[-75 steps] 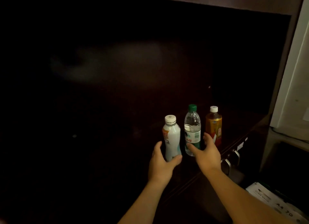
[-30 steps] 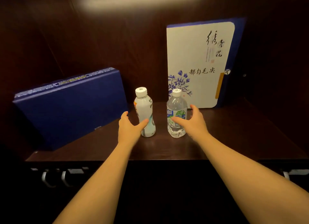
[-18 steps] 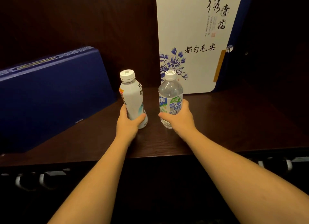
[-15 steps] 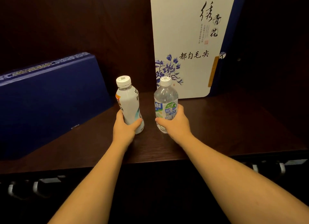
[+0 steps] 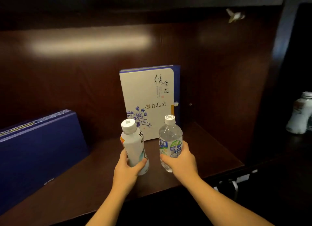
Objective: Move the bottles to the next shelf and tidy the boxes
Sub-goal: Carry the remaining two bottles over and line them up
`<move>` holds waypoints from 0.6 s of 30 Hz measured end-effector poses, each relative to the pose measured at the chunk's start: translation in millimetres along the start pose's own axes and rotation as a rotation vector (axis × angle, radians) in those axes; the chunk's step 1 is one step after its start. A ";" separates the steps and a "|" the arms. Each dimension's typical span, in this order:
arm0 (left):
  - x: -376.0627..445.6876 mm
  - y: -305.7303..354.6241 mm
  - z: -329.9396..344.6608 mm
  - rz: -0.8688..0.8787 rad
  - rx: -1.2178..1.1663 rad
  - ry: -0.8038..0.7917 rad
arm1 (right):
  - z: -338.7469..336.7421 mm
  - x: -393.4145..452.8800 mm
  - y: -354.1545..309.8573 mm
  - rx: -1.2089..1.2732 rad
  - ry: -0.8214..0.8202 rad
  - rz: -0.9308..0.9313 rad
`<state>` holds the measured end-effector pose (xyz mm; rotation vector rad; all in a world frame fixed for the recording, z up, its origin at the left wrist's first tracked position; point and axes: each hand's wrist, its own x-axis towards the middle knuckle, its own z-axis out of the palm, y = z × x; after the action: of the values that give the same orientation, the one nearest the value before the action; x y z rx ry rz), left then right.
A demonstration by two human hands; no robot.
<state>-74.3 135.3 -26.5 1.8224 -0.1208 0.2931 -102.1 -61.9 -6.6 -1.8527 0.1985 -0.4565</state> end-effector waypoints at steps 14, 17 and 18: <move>-73.4 140.3 263.5 0.299 -0.181 -0.529 | -296.3 -18.2 50.6 -0.086 0.486 0.039; -84.3 159.3 326.8 0.316 -0.182 -0.580 | -355.7 1.1 69.1 -0.077 0.549 0.058; -85.0 164.7 348.4 0.311 -0.184 -0.581 | -373.3 10.1 76.1 -0.077 0.561 0.059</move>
<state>-147.3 -249.8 20.3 1.6544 -0.8149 -0.0419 -237.4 -416.9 22.7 -1.7492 0.6536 -0.9316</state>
